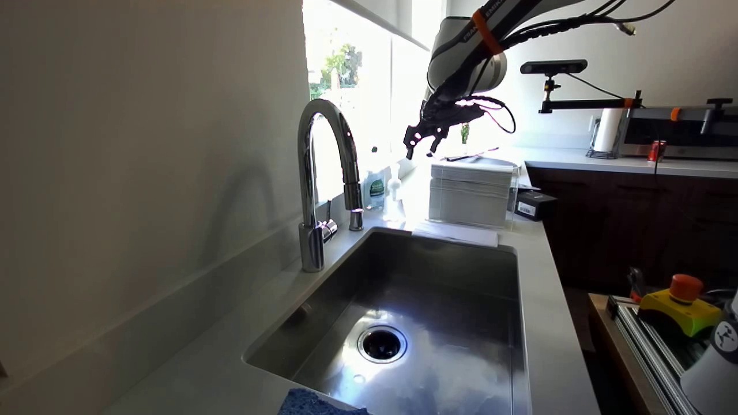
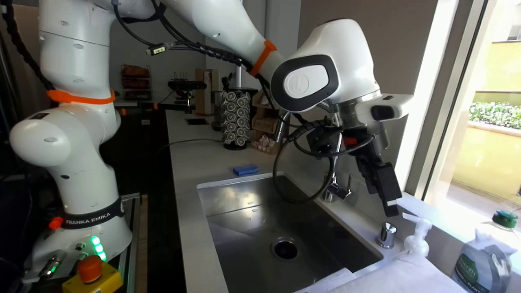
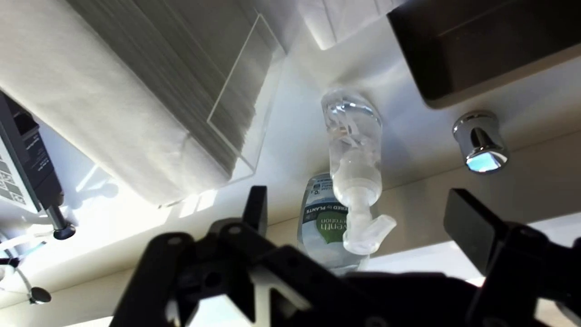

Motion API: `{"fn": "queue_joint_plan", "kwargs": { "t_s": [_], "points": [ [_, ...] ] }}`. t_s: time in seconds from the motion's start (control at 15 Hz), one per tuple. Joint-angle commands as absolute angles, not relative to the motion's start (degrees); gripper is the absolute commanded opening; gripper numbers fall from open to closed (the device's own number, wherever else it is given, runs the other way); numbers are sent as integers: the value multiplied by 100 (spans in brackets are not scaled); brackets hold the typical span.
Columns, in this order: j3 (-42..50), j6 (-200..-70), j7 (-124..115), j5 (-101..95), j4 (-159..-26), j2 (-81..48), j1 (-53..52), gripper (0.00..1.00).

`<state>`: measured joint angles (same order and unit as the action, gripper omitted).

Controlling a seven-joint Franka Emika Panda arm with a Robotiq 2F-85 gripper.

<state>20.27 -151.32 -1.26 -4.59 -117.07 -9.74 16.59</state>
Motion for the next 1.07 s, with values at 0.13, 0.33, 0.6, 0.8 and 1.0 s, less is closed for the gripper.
{"fn": "queue_joint_plan", "kwargs": {
  "t_s": [0.13, 0.33, 0.6, 0.8, 1.0],
  "points": [
    [2006, -14925, -665, -215, -10863, -1704, 1803, 100],
    [1945, -14974, -791, 12, -10606, -1993, 1888, 100],
    [1713, -14929, -650, 578, -10339, -2228, 2061, 100],
    [1614, -14929, -656, 806, -10157, -2372, 2138, 92],
    [1542, -14939, -638, 925, -10030, -2491, 2194, 76]
  ]
}}
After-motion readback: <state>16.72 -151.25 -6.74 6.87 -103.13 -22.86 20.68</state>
